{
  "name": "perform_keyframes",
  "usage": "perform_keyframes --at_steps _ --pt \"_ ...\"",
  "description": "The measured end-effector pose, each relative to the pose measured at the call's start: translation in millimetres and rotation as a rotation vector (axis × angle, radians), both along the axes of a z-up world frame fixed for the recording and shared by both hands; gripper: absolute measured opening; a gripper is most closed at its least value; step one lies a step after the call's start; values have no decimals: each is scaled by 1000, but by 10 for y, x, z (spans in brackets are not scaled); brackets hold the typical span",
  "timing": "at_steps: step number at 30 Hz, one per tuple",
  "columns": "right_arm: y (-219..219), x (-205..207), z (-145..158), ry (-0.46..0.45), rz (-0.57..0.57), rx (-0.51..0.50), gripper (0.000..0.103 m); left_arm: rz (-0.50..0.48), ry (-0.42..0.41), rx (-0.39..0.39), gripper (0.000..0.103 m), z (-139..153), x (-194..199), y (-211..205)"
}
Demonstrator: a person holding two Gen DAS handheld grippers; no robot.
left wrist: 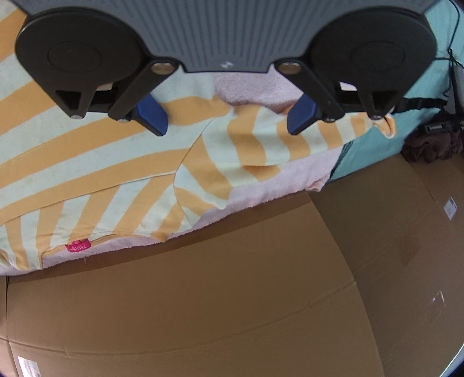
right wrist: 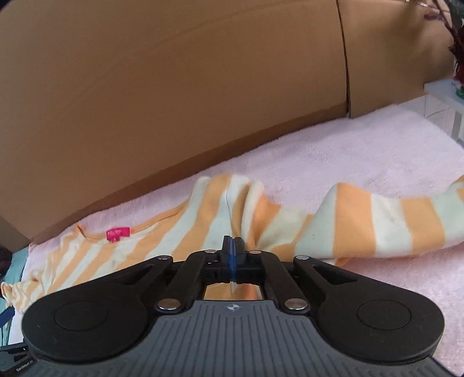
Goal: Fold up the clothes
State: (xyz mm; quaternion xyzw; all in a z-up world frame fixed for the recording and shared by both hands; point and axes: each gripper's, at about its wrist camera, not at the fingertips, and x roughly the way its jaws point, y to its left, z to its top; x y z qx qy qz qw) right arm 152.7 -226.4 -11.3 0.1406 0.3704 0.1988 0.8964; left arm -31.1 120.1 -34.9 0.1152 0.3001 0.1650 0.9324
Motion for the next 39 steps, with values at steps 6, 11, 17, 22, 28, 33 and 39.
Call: perform_keyframes --at_steps 6,11,17,22,28,33,39 --pt "192 -291 -56 -75 85 -93 13 41 12 -104 102 -7 69 171" --pt "242 -412 -111 -91 83 -116 2 51 11 -113 102 -19 76 166" --pt "647 -626 -176 -189 271 -194 78 62 13 -129 102 -33 99 181" --pt "562 -552 -138 -182 231 -184 58 71 37 -132 73 171 116 82" --pt "62 -892 -21 -185 178 -6 33 -14 -85 -186 100 488 172 -511" --pt "-162 -1061 -269 -67 296 69 18 -75 -40 -135 93 182 289 -948" --pt "-1245 -1198 -123 -127 -84 84 19 -78 4 -202 102 19 292 -900"
